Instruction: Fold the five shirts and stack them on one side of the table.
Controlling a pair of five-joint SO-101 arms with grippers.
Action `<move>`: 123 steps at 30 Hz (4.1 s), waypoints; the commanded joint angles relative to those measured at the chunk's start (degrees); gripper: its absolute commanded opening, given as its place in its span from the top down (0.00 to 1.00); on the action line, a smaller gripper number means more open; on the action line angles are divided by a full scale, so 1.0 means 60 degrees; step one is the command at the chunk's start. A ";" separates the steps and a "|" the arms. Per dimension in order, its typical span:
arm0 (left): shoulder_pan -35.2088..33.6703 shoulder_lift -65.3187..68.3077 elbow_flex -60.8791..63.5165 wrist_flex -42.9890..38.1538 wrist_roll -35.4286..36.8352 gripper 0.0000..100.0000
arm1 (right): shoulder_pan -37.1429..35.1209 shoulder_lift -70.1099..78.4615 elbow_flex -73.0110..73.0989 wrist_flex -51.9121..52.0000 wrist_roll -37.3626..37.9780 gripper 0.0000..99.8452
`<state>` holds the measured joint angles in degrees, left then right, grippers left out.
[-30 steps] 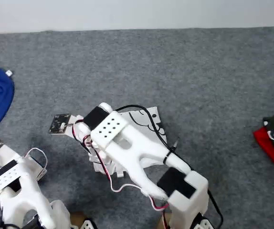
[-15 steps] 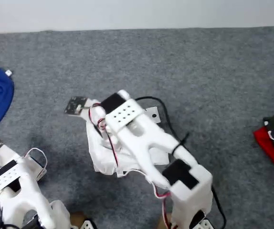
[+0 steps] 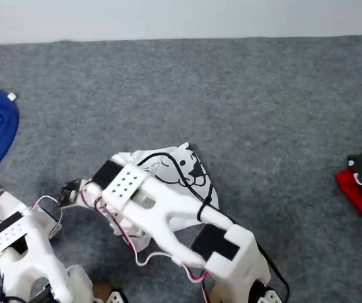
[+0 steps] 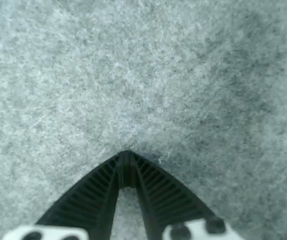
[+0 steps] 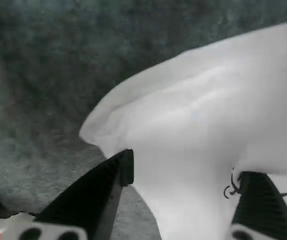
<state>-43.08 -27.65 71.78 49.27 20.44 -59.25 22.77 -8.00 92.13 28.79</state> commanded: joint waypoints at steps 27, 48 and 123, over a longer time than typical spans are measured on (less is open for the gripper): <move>-0.0044 -0.0015 0.0198 0.0073 0.0059 1.00 | 0.5883 0.0725 -0.0322 -0.4476 0.1245 0.66; -0.0044 -0.0015 0.0198 0.0073 0.0059 1.00 | 0.6396 -0.0842 -0.0322 -0.3319 0.1568 0.66; -0.0044 -0.0015 0.0198 0.0073 0.0059 1.00 | 0.2000 0.3568 -0.7414 -0.2059 0.1245 0.66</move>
<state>-43.08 -27.65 71.78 49.27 20.44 -45.80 48.79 -45.36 75.87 37.67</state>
